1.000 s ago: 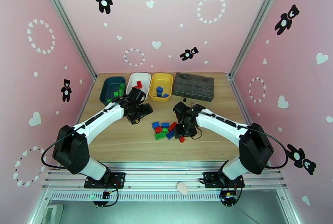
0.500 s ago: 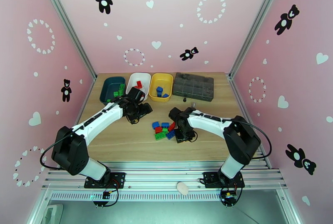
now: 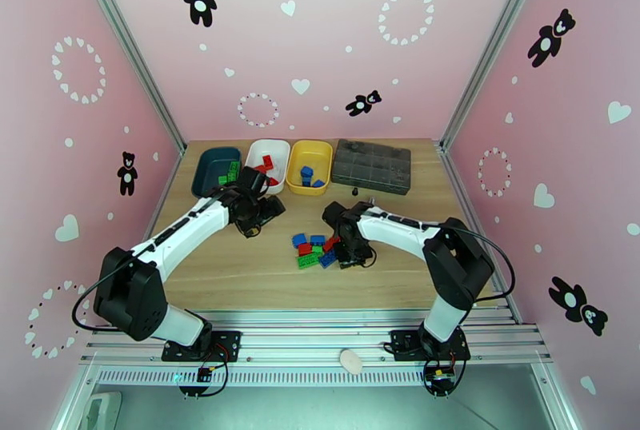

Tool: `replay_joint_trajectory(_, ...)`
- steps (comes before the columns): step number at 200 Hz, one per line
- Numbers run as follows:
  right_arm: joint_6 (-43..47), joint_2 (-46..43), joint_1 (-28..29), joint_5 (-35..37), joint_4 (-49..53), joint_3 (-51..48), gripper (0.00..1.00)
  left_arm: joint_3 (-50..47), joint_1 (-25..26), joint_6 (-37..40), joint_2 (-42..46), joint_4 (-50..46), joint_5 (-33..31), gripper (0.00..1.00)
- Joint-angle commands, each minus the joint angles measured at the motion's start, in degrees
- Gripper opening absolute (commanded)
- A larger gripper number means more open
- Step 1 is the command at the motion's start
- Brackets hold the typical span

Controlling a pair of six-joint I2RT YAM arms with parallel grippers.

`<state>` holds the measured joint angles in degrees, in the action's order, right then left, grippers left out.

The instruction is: Sort the legos into containers by color

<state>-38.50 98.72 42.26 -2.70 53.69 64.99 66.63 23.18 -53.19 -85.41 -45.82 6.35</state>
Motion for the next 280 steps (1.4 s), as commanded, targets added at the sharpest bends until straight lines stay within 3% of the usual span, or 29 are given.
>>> replay_joint_trajectory(1, 0.85, -4.64, -0.78, -0.06, 3.68, 3.19, 0.16, -0.19, -1.72, 0.78, 1.6, -0.26, 1.71, 0.87)
replay_joint_trajectory(42, 1.93, -6.1, -1.01, -2.14, 5.07, 7.97, 0.16, 1.23, -4.89, 1.15, 0.89, 0.28, 4.67, 0.87)
replay_joint_trajectory(73, 1.86, -2.51, -0.99, -6.19, 2.36, 15.47, 0.16, 2.9, -8.7, 1.59, 0.8, 0.17, 6.38, 0.87)
replay_joint_trajectory(118, -0.21, 11.16, -1.17, -15.16, -3.03, 33.25, 0.16, 3.78, -14.37, 0.78, 0.81, 0.79, 8.59, 0.87)
replay_joint_trajectory(176, -8.92, 34.29, -3.87, -24.94, -8.89, 63.25, 0.17, 1.69, -16.04, -1.19, 2.03, 1.26, 8.79, 0.87)
replay_joint_trajectory(193, -14.11, 40.6, -5.06, -26.92, -13.04, 70.73, 0.24, 1.05, -16.27, -1.24, 2.7, 1.07, 8.77, 0.87)
replay_joint_trajectory(208, -19.22, 46.14, -6.08, -29.2, -17.72, 77.17, 0.41, 0.95, -16.54, -0.73, 3.06, 0.44, 8.86, 0.87)
replay_joint_trajectory(230, -23.89, 51.69, -6.86, -30.99, -21.6, 84.73, 0.57, 1.26, -17.38, 0.05, 3.39, -0.42, 9.3, 0.87)
replay_joint_trajectory(253, -22.02, 51.49, -7.14, -31.27, -19.74, 85.97, 0.61, 2.01, -17.55, 1.53, 3.91, -1.46, 9.02, 0.87)
replay_joint_trajectory(280, -16.01, 47.0, -7.08, -29.98, -13.27, 82.95, 0.58, 2.26, -17.18, 3.79, 3.75, -2.31, 8.59, 0.87)
